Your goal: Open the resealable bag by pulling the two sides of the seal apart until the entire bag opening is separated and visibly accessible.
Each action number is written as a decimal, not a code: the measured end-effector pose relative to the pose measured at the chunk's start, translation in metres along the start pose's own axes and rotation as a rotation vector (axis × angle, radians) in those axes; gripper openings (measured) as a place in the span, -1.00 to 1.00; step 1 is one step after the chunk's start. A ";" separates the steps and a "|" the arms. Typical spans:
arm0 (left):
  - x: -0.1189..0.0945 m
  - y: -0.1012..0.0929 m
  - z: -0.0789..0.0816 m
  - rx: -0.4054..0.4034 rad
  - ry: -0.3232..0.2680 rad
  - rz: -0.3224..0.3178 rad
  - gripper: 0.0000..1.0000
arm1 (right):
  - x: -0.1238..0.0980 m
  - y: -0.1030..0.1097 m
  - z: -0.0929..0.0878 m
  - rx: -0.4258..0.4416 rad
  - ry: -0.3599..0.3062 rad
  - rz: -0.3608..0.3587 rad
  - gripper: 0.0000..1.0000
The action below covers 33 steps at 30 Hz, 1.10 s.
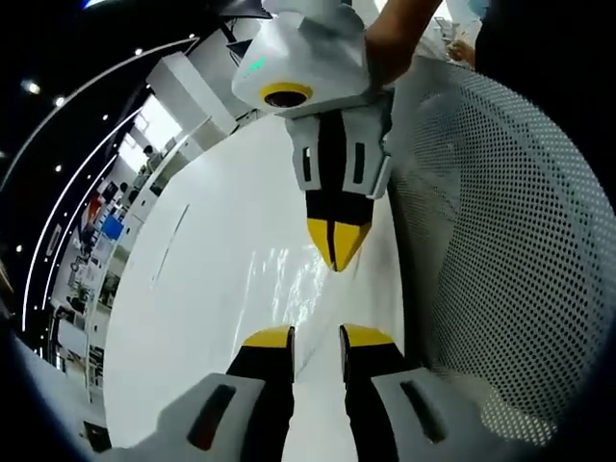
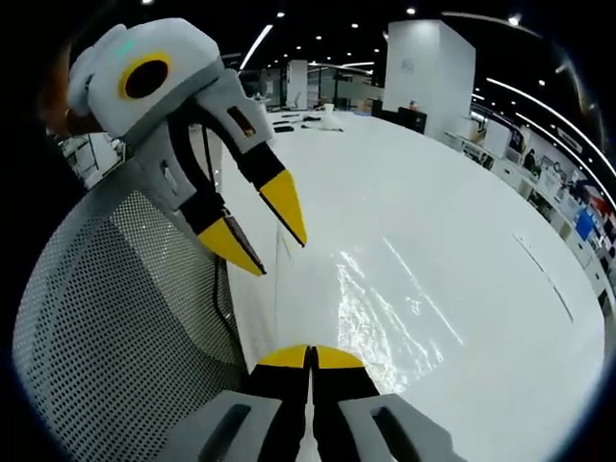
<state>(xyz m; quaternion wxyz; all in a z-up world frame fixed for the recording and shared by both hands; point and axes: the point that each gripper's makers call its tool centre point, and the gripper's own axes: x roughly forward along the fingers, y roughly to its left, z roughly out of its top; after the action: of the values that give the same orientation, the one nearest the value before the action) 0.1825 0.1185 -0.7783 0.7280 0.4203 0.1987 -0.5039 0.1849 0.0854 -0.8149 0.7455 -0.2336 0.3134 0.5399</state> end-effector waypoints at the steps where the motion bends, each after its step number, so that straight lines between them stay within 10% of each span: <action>1: 0.001 -0.001 0.002 0.010 -0.007 -0.002 -0.69 | 0.000 0.000 0.001 0.002 -0.001 -0.001 -1.00; 33: 0.018 -0.006 0.001 0.054 0.057 -0.021 -0.96 | -0.007 -0.004 0.036 -0.040 -0.082 -0.022 -1.00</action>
<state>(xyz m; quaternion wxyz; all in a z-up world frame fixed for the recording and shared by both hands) 0.1841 0.1066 -0.7934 0.7051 0.4518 0.2100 -0.5046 0.1952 0.1042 -0.7855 0.7588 -0.2298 0.2692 0.5468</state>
